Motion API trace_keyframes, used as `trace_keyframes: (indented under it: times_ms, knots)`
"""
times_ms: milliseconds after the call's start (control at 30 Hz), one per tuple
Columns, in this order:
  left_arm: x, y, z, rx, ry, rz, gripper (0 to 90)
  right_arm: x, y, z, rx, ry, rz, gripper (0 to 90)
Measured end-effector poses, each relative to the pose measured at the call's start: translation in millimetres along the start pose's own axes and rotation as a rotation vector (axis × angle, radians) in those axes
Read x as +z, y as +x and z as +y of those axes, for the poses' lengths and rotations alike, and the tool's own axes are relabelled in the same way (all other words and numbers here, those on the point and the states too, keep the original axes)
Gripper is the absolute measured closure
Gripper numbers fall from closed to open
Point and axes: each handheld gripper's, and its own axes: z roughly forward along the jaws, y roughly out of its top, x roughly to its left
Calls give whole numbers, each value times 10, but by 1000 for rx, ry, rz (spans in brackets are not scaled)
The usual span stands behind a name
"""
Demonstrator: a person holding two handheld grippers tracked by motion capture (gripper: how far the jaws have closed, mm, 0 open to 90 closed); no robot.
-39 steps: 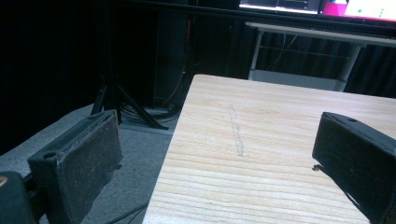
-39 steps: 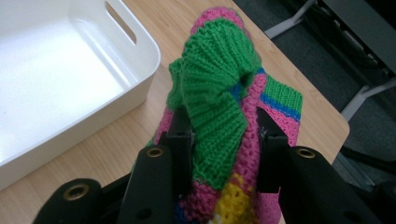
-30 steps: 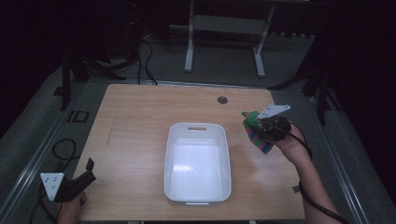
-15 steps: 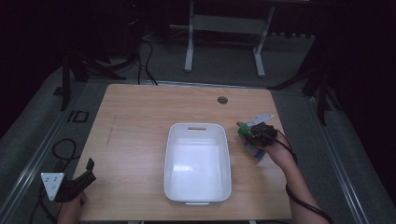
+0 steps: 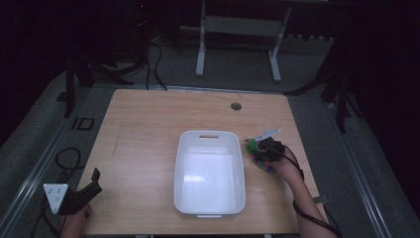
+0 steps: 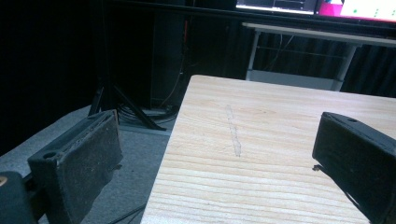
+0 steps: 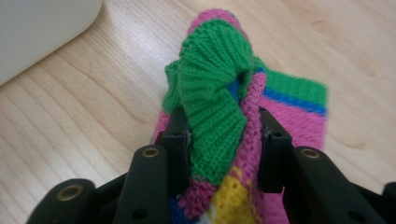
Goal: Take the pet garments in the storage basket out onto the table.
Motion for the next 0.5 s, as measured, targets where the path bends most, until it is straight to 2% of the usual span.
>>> trace_keyframes:
  times_ms: [33, 100, 233, 267, 367, 433, 500]
  knots:
    - [2, 0, 1, -1, 1, 0, 18, 12, 16, -9, 19, -9, -6, 614]
    - [4, 1, 1, -5, 1, -1, 18, 17, 26, -4, 13, -7, -9, 580]
    - [-1, 4, 0, -6, -1, -3, 18, -14, 51, 16, 25, 1, 10, 439]
    - [0, 3, 1, -8, -1, -3, 18, -14, 51, 16, 25, 1, 10, 439]
    - [2, 6, 1, -11, 1, -4, 18, -88, 48, 36, 33, -13, 6, 351]
    - [0, 7, 1, -10, 0, -3, 18, -173, 37, 44, 45, -41, 11, 295]
    - [0, 5, 1, -10, -1, -2, 18, -264, 29, 49, 60, -61, 34, 261]
